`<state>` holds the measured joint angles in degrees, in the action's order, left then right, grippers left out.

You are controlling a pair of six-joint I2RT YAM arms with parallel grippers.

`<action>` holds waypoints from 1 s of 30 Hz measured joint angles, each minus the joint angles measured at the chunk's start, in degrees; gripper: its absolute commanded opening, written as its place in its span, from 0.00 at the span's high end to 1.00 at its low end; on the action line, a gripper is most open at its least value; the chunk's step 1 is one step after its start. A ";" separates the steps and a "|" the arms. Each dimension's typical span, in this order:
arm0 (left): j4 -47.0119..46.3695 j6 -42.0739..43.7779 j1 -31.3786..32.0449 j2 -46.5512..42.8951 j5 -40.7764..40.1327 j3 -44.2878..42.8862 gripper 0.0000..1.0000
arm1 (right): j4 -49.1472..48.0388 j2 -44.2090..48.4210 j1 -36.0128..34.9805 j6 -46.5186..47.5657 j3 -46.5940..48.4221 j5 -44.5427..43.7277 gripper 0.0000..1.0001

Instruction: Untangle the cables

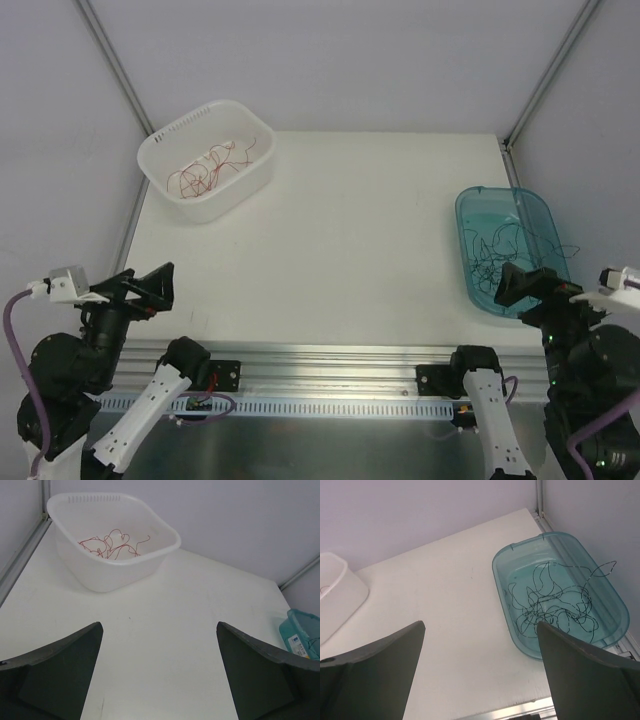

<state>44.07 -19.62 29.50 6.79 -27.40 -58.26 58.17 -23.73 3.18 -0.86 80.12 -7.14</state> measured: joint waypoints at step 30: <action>21.11 -4.24 0.00 -6.67 2.38 -3.32 0.01 | 8.17 23.41 -6.82 4.50 -15.76 -3.98 0.00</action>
<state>65.19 -23.86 29.50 0.12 -25.02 -61.58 66.35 -0.32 -3.64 3.64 64.36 -11.11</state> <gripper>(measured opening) 0.991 0.994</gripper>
